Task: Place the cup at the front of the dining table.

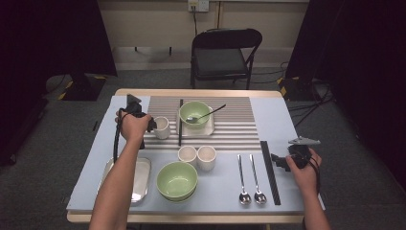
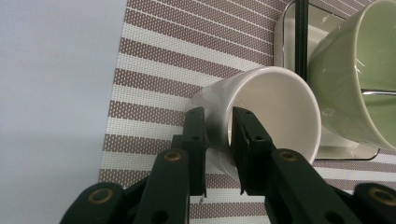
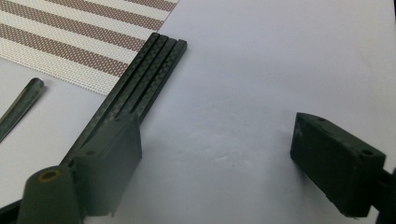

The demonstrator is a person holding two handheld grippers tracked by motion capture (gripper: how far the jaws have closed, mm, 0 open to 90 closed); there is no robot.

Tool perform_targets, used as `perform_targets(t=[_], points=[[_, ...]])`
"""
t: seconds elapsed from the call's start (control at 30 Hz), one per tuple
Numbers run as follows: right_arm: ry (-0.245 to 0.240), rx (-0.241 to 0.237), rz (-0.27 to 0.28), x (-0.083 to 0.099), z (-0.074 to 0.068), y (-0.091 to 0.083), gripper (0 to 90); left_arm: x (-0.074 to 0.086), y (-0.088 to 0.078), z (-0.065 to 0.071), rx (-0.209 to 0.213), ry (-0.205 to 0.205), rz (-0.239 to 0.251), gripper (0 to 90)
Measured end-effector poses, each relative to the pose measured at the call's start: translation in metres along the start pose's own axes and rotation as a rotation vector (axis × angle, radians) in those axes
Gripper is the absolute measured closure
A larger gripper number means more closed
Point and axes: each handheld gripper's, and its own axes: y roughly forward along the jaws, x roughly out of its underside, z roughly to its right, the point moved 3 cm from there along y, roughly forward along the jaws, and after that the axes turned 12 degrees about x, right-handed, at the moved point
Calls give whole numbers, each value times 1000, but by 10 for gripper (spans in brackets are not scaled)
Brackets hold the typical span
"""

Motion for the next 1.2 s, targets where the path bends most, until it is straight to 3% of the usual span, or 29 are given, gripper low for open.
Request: perform_targets(t=[1.2], points=[[0,-1,-1,0,0,0,149,0,1,1,-11,32,-32,654]])
